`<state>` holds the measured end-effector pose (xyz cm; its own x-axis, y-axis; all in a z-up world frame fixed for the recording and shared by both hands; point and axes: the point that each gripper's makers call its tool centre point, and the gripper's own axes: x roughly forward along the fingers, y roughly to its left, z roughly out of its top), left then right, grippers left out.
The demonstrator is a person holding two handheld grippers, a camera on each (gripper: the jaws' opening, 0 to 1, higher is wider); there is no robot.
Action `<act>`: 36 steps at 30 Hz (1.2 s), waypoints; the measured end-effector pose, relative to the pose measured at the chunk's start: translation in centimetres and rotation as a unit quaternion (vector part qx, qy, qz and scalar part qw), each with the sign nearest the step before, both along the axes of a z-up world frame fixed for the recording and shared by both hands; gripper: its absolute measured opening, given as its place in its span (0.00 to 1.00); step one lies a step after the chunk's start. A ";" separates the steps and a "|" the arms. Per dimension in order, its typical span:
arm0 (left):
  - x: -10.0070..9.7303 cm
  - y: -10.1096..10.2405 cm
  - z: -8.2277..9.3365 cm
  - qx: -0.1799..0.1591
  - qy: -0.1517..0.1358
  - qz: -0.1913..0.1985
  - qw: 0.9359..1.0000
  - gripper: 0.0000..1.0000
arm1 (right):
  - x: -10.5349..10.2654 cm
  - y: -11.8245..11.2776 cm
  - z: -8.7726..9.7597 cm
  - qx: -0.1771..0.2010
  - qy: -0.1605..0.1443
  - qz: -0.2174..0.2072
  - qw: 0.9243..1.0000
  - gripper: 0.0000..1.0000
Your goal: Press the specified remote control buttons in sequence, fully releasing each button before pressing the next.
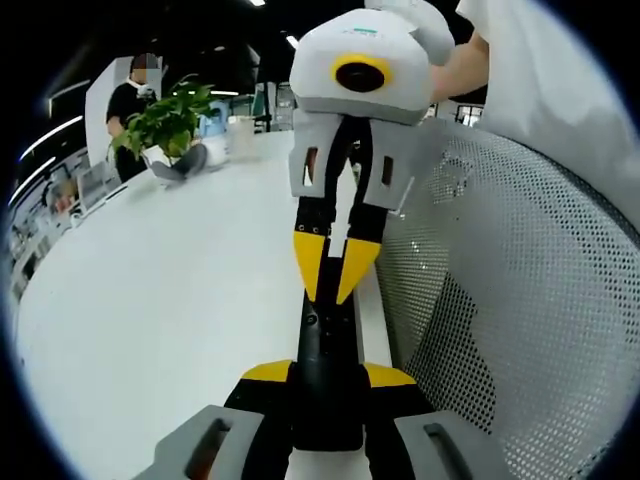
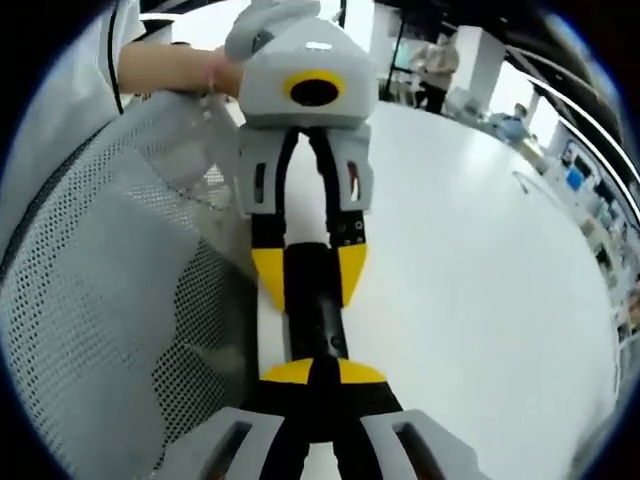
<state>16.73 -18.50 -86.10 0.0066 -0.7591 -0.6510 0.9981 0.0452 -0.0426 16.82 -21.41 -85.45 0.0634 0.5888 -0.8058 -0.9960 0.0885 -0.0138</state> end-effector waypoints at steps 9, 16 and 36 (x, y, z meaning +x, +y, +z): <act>0.0 0.0 0.0 0.001 -0.001 0.000 1.000 0.25 | -0.3 0.5 0.0 -0.024 -0.048 0.044 0.998 0.00; 0.0 0.0 0.0 0.001 -0.002 0.001 1.000 0.25 | -0.1 0.7 0.0 -0.042 -0.064 0.046 0.996 0.00; 0.0 0.0 0.0 0.001 0.000 -0.001 1.000 0.25 | -0.1 0.4 -0.1 -0.059 -0.001 0.010 0.998 0.00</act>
<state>16.70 -18.51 -86.07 0.0049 -0.7574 -0.6530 0.9981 0.0434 -0.0428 16.68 -21.03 -85.54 0.0547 0.4910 -0.8694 -0.9974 0.0670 -0.0249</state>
